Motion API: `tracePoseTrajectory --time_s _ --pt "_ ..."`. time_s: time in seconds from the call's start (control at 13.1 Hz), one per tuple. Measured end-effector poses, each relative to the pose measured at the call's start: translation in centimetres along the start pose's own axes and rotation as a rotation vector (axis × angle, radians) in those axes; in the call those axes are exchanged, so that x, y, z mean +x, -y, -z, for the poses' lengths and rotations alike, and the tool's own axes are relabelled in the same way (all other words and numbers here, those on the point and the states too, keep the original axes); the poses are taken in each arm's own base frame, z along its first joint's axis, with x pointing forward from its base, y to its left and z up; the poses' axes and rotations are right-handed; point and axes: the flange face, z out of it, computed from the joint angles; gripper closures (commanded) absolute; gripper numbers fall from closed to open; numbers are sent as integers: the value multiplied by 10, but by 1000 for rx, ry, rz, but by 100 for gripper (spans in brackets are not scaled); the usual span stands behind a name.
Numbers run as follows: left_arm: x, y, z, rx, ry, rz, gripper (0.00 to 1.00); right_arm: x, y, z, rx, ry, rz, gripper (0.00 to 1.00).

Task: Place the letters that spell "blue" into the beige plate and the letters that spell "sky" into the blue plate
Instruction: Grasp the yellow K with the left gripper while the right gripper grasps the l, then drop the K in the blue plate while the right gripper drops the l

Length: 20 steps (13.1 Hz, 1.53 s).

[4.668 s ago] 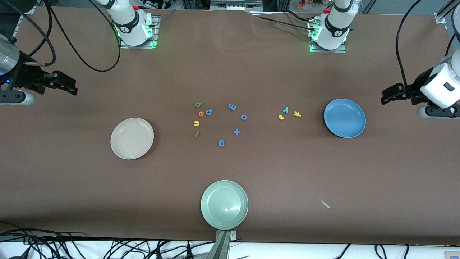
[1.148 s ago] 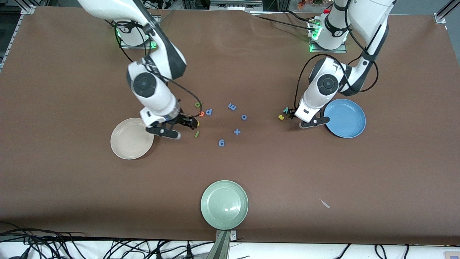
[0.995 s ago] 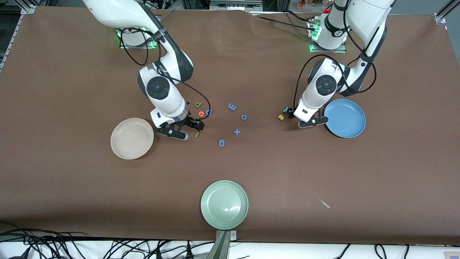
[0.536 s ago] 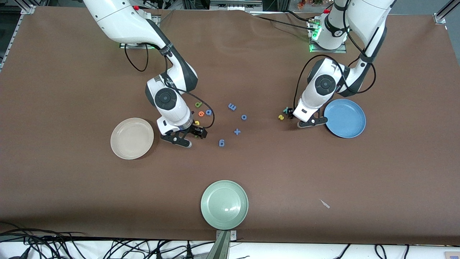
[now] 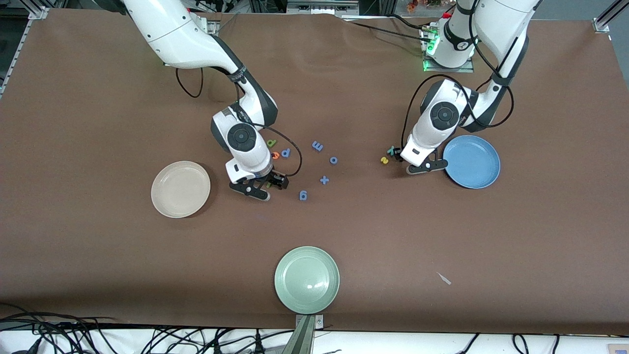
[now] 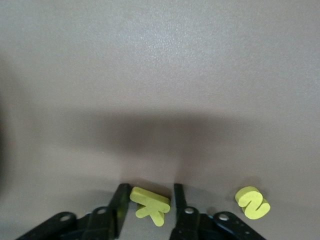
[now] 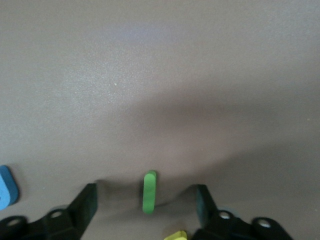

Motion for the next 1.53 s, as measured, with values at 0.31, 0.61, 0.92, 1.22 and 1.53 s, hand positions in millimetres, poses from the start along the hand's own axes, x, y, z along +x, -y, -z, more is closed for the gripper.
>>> tracePoseTrajectory --time_s 0.31,0.61,0.92,1.22,1.53 --pt "-4 -5 1 5 9 -11 71 4 -1 3 1 -6 -6 93" --pt "-2 -3 4 3 5 -8 71 6 -1 5 2 -9 -13 100" --pt "17 12 38 8 -14 15 71 38 -23 22 -63 -11 39 100" --pt "39 60 63 30 7 -16 71 110 -96 95 -147 22 217 100" --pt "65 136 68 25 32 -79 70 141 -170 106 -196 56 324 99"
